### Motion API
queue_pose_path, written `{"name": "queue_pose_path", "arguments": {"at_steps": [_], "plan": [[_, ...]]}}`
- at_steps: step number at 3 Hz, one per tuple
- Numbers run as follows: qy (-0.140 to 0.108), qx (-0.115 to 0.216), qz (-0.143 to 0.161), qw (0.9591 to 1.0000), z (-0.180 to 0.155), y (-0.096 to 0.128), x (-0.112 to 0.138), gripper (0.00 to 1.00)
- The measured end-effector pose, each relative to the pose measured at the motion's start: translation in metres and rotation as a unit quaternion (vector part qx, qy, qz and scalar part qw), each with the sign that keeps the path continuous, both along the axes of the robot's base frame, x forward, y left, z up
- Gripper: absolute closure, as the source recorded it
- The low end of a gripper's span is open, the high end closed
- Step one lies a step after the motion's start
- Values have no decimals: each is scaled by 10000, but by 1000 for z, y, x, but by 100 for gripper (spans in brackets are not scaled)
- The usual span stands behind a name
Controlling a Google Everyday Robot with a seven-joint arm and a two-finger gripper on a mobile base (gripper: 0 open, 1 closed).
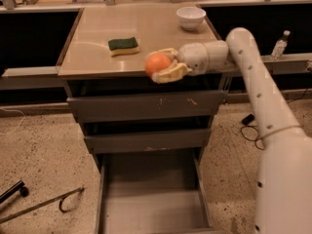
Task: Pick orange from bottom drawer and place on counter
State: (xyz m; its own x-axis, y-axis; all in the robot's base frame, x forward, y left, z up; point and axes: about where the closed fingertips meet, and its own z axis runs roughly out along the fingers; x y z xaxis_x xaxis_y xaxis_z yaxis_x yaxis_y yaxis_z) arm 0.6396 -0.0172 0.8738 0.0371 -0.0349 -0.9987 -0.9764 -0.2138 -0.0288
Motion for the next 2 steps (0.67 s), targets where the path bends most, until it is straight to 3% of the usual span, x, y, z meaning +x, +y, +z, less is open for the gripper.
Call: {"name": "queue_pose_path", "arguments": {"at_steps": [1,2], "plan": [[35,-95,509,9987,28,27,11,100],[-255,-406,47,9988,38,36,50,100]]}}
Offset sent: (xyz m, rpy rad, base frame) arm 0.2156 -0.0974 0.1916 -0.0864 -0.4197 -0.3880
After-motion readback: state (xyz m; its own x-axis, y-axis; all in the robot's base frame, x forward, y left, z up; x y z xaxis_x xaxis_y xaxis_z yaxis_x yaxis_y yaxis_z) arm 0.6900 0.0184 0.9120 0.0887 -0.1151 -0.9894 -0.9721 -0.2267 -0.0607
